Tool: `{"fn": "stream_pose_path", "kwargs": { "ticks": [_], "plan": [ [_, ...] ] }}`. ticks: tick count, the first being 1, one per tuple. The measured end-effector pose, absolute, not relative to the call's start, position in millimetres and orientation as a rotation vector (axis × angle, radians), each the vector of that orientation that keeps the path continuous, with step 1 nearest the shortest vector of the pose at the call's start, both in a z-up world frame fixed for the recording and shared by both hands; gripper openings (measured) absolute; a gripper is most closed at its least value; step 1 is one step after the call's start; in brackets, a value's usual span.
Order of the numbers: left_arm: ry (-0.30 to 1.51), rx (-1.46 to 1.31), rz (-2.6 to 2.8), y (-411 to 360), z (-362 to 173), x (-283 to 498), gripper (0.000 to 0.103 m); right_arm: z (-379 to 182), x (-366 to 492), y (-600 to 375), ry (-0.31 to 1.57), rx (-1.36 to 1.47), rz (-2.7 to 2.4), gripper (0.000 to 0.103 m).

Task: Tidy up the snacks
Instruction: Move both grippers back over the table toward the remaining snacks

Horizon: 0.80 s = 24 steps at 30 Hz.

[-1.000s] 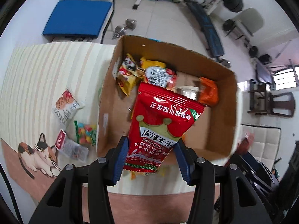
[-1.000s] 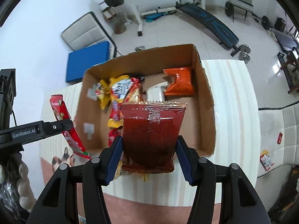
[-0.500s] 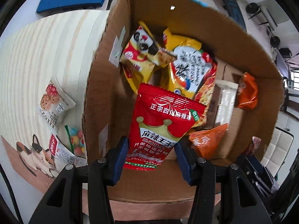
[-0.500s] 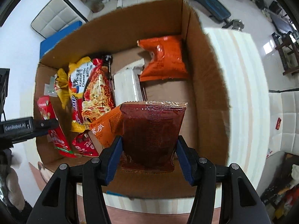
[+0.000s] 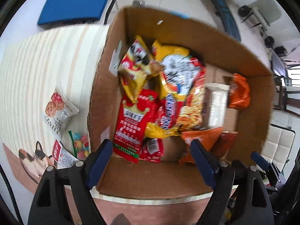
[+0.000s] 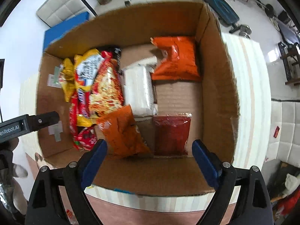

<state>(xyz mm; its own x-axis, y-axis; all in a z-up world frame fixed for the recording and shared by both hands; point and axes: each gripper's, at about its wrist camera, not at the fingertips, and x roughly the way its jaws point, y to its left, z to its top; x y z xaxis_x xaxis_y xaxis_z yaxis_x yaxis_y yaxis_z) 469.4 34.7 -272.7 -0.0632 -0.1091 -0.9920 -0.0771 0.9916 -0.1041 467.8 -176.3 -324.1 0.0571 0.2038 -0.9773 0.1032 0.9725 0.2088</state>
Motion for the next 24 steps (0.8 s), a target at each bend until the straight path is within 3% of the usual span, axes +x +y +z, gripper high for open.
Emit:
{"fn": "stream_pose_path", "kwargs": {
  "ticks": [6,11,17,24],
  "plan": [
    [1.313,-0.06,-0.066,20,-193,437,0.085,-279,435,-189,1.386,0.373,0.177,0.094],
    [1.239,-0.034,-0.063,22,-170,388,0.085,-270,379,-204,1.317,0.421,0.154,0.094],
    [1.308,0.044,0.032,28,-225,327,0.085,-344,336,-199,1.413,0.481,0.088,0.093],
    [1.474,0.037,0.062,40,-297,306,0.084,-421,342,-177,1.452,0.506,0.009,0.082]
  ]
}}
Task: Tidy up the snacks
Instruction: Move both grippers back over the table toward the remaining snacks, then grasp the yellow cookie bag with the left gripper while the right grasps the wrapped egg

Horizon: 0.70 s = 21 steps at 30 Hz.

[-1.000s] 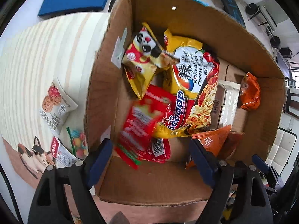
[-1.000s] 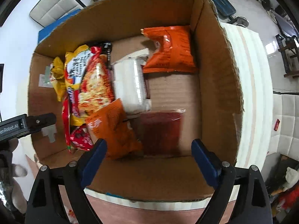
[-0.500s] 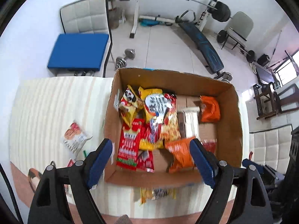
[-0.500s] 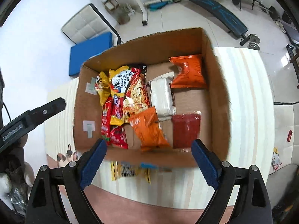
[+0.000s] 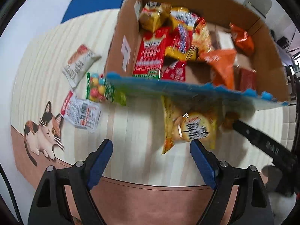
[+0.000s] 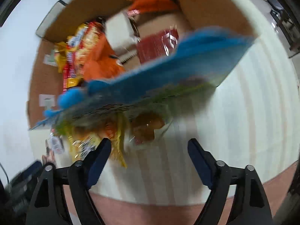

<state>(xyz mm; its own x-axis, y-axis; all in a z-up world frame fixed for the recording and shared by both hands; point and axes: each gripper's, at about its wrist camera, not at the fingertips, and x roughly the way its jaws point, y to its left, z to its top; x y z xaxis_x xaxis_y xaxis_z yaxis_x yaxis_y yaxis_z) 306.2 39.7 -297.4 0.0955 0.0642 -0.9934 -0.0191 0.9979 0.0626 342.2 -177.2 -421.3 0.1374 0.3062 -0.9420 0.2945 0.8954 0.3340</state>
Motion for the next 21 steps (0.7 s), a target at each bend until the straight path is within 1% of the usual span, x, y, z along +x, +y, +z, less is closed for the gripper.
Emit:
{"fn": "stream_pose_path", "kwargs": {
  "ticks": [2,6,10,14,21],
  "plan": [
    [1.491,0.034,0.056,40,-304,307,0.084,-433,347,-169,1.457,0.493,0.0,0.08],
    [1.519,0.026,0.032,35,-314,311,0.084,-438,351,-158,1.453,0.433,-0.021,0.055],
    [1.545,0.025,0.01,23,-322,315,0.084,-438,345,-158,1.476,0.396,-0.03,0.053],
    [1.59,0.021,-0.014,9,-334,319,0.084,-442,330,-175,1.521,0.427,-0.051,0.053],
    [1.675,-0.015,-0.032,-12,-364,329,0.085,-448,301,-207,1.541,0.493,-0.107,0.053]
  ]
}}
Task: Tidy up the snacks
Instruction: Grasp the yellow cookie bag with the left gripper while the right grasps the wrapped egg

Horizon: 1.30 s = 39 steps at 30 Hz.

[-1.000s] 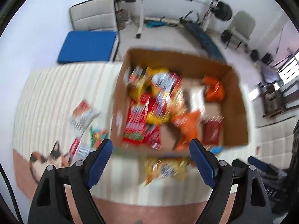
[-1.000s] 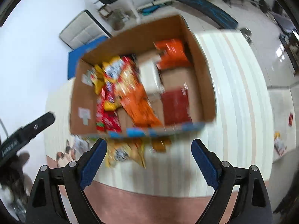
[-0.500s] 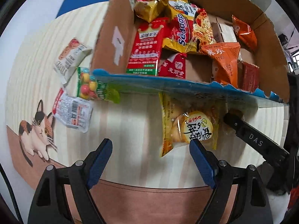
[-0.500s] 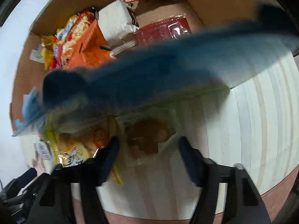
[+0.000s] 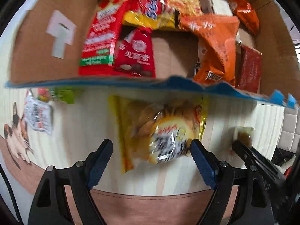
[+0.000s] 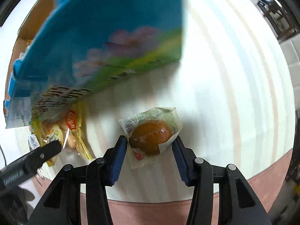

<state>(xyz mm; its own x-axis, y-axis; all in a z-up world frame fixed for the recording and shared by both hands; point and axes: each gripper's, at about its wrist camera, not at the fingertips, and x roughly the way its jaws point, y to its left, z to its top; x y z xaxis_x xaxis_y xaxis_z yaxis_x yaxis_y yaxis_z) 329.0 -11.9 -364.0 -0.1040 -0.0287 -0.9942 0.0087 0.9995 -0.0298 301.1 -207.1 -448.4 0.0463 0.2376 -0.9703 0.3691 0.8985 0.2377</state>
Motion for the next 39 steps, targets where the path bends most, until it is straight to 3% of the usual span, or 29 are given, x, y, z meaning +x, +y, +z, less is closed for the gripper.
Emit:
{"fn": "stream_pose_path", "kwargs": {
  "ticks": [6,12,15,27,39],
  "plan": [
    [1.714,-0.022,-0.05,-27,-387,331,0.083,-452,295,-208,1.549,0.484,-0.114,0.053],
    [1.67,-0.024,-0.054,-33,-377,320,0.066,-455,300,-200,1.558,0.468,-0.099,0.053],
    [1.673,-0.034,-0.056,-28,-373,310,0.063,-456,307,-199,1.561,0.458,-0.09,0.052],
    [1.716,0.04,-0.063,-12,-382,229,0.065,-459,288,-172,1.639,0.324,0.006,0.052],
    [1.708,0.051,-0.049,-25,-388,245,0.069,-464,292,-152,1.653,0.276,0.002,0.054]
  ]
}}
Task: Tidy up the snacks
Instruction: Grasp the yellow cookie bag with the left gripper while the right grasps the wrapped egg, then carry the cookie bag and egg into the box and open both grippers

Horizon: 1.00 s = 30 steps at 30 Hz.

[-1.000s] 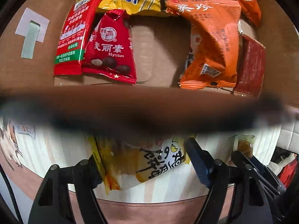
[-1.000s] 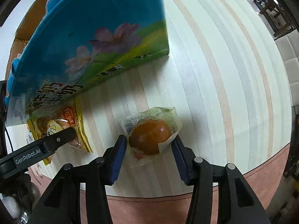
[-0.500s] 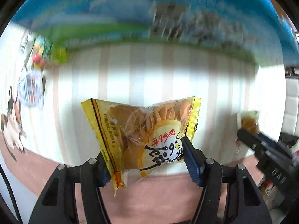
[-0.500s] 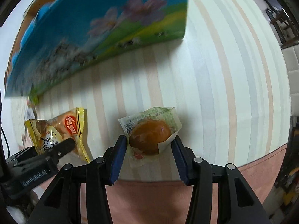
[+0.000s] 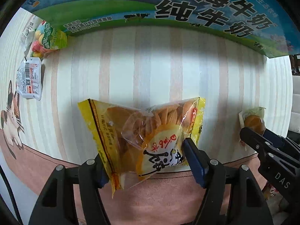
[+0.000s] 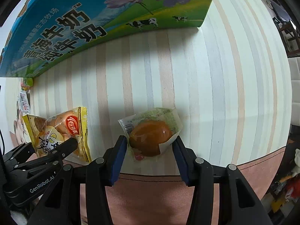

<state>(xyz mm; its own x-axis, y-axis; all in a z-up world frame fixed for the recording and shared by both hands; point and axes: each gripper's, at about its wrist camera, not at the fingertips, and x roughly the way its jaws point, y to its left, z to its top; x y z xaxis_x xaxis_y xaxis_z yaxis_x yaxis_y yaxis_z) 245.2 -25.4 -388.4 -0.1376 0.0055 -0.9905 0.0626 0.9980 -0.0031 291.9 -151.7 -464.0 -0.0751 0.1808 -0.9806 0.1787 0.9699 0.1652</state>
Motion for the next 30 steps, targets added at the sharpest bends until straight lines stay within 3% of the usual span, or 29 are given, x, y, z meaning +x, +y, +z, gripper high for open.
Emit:
{"fn": "stream_pose_path", "kwargs": {
  "ticks": [9,18,24,30],
  "plan": [
    [1.7,0.041,-0.051,-21,-402,253,0.068,-471,286,-146,1.663,0.274,0.005,0.05],
    [1.67,0.02,-0.065,-18,-379,247,0.062,-452,275,-161,1.616,0.312,0.016,0.047],
    [1.626,0.005,-0.116,-23,-348,241,0.062,-432,268,-170,1.575,0.337,0.028,0.047],
    [1.528,-0.024,-0.203,-32,-284,244,0.062,-387,270,-182,1.493,0.39,0.066,0.047]
  ]
}}
